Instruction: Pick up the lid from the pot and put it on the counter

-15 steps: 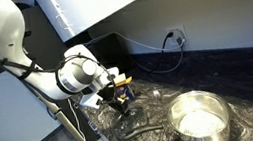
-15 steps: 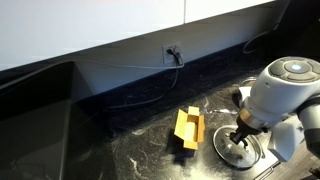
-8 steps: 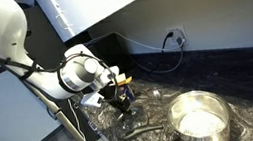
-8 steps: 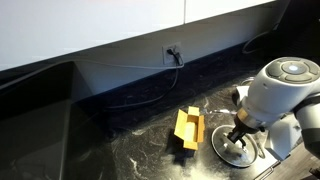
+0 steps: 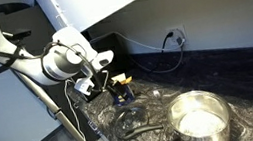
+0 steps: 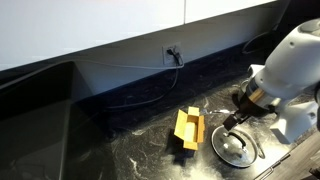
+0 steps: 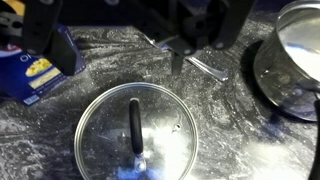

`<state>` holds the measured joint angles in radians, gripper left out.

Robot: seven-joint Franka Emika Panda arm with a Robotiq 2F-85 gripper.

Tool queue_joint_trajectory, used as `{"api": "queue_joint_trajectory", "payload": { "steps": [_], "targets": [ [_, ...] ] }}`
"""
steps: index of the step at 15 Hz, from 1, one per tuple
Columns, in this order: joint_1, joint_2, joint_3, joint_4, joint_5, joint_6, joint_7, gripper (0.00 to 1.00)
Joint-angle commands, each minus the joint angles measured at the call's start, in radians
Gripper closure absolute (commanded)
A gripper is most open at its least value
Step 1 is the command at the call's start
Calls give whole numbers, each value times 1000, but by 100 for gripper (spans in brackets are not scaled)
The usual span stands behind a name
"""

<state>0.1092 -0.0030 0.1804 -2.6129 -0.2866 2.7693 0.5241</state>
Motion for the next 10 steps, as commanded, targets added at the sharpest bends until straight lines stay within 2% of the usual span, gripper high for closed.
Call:
{"api": "queue_joint_trajectory", "payload": {
  "steps": [1,5,6,10],
  "targets": [
    [18,-225,-9,-59,175,-117,-82,0],
    [-10,-378,-9,-28,218,-296,-104,0],
    [-17,-298,10,-16,201,-229,-80,0],
    [-24,-374,11,-20,207,-285,-82,0]
  ]
}}
